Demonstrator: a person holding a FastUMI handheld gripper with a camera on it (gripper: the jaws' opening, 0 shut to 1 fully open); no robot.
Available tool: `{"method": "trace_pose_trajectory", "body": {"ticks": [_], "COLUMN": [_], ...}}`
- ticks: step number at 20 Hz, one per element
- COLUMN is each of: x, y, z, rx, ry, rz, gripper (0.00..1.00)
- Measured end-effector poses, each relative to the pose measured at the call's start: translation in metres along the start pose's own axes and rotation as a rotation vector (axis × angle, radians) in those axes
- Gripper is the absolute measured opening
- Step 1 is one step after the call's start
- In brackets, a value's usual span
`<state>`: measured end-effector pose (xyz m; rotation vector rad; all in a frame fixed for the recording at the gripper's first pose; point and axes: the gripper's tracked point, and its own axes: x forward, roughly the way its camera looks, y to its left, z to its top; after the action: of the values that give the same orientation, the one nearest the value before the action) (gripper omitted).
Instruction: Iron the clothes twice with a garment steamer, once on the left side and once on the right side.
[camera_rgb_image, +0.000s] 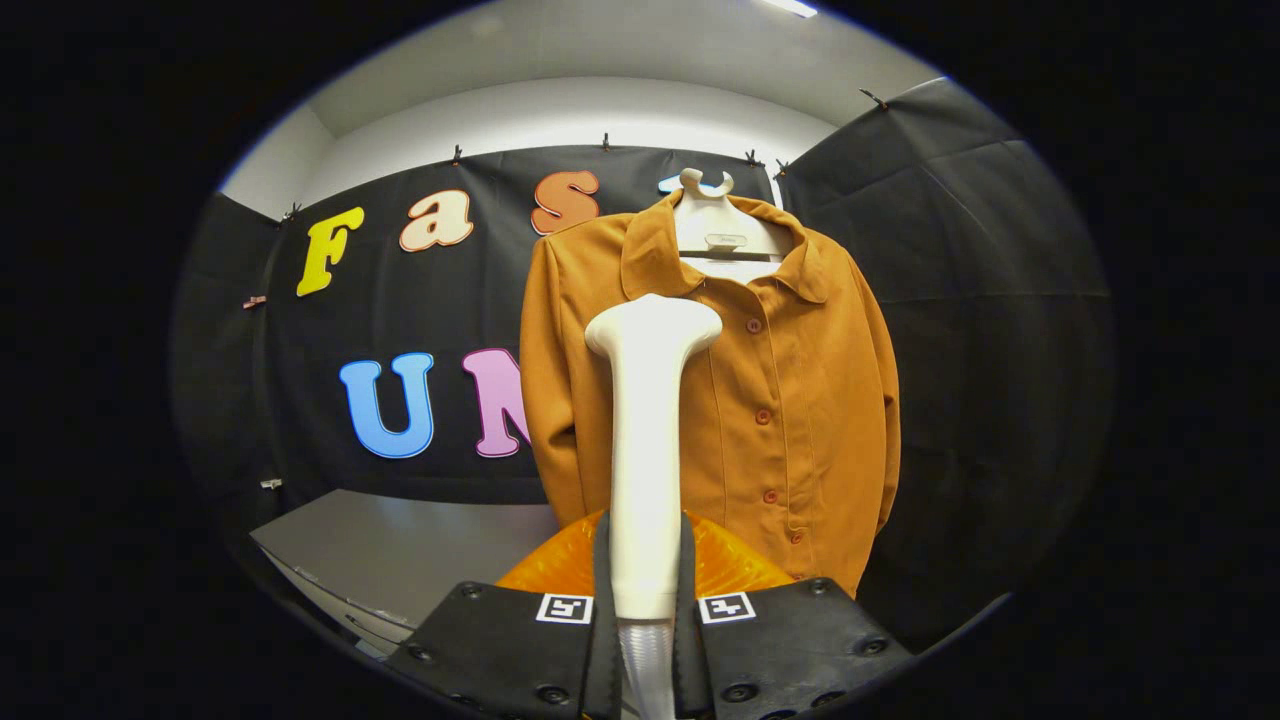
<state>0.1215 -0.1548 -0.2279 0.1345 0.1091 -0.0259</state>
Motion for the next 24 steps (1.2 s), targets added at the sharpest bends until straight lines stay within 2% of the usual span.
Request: {"method": "trace_pose_trajectory", "body": {"ticks": [12, 24], "x": [-0.016, -0.035], "y": [-0.010, -0.021], "z": [-0.077, -0.168], "rx": [-0.020, -0.014], "ry": [0.139, 0.333], "rz": [-0.017, -0.054], "gripper": [0.24, 0.24]}}
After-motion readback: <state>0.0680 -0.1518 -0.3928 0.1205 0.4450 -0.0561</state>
